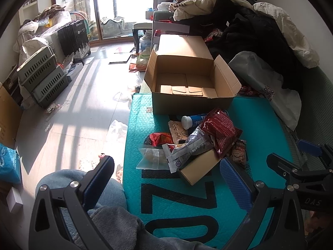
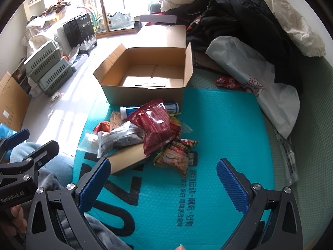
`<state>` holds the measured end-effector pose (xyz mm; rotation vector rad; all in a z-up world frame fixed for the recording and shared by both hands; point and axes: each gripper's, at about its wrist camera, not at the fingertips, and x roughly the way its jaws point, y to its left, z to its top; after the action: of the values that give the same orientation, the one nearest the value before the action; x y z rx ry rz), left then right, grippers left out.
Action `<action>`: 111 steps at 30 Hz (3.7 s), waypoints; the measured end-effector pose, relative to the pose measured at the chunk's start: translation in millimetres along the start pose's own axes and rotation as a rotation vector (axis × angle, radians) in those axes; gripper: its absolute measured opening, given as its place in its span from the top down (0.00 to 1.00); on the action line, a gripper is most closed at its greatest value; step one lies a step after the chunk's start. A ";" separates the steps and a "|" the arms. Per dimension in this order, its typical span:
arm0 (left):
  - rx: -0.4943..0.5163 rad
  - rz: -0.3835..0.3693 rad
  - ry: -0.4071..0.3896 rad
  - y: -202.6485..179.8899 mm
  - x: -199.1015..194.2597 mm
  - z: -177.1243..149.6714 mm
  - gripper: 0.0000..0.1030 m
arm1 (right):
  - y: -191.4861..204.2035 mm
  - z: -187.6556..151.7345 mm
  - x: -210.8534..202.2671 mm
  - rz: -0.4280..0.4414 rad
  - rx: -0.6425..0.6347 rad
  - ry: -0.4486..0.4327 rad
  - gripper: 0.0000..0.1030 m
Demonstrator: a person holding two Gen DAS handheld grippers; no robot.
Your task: Organize snacks
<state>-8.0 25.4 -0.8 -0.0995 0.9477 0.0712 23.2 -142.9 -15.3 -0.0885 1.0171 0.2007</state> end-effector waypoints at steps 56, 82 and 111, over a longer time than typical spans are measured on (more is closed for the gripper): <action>0.079 -0.184 0.242 -29.9 116.4 -20.1 0.03 | -58.0 -17.9 145.6 0.074 0.160 0.200 0.00; 0.148 -0.270 0.239 -48.7 142.3 -17.0 0.29 | -80.5 -41.3 159.6 0.152 0.180 0.262 0.37; 0.221 -0.256 0.394 -84.2 183.8 -47.6 0.53 | -85.0 -72.2 132.5 0.139 0.186 0.287 0.37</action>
<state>69.3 -60.5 -173.3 -0.0295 1.3215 -0.2986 48.0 -221.5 -167.6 0.1268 1.3250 0.2228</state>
